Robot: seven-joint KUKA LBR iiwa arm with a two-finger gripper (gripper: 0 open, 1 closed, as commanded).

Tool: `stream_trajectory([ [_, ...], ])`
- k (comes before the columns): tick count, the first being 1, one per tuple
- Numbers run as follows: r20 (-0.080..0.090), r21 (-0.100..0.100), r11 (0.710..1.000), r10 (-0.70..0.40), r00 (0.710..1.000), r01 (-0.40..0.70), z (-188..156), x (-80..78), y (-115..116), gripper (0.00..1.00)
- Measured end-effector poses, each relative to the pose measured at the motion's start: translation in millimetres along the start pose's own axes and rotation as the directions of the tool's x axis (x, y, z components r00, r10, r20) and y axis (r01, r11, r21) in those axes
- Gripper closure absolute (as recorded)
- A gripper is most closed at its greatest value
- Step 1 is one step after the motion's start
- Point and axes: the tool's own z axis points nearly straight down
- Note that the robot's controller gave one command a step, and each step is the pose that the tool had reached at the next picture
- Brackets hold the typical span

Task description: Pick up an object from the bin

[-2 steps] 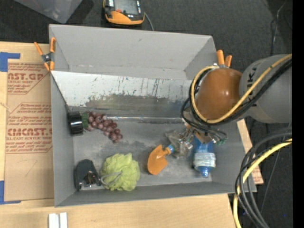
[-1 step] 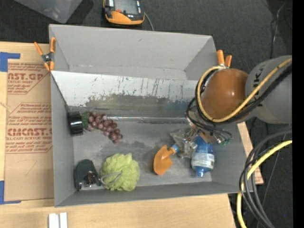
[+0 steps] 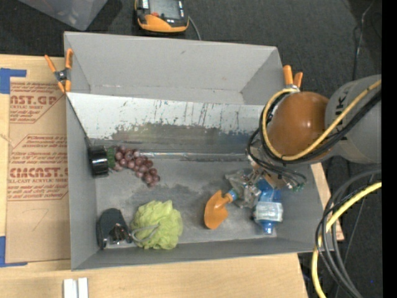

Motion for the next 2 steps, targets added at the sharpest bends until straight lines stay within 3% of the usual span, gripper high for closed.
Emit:
stream_trajectory([
  [1, -0.001, -0.007, 1.0, 0.001, 1.0, -0.001, 1.8, -0.5, 3.1, 0.0],
  [2, -0.001, -0.007, 1.0, 0.001, 1.0, -0.001, 1.9, -0.4, 3.3, 0.0],
])
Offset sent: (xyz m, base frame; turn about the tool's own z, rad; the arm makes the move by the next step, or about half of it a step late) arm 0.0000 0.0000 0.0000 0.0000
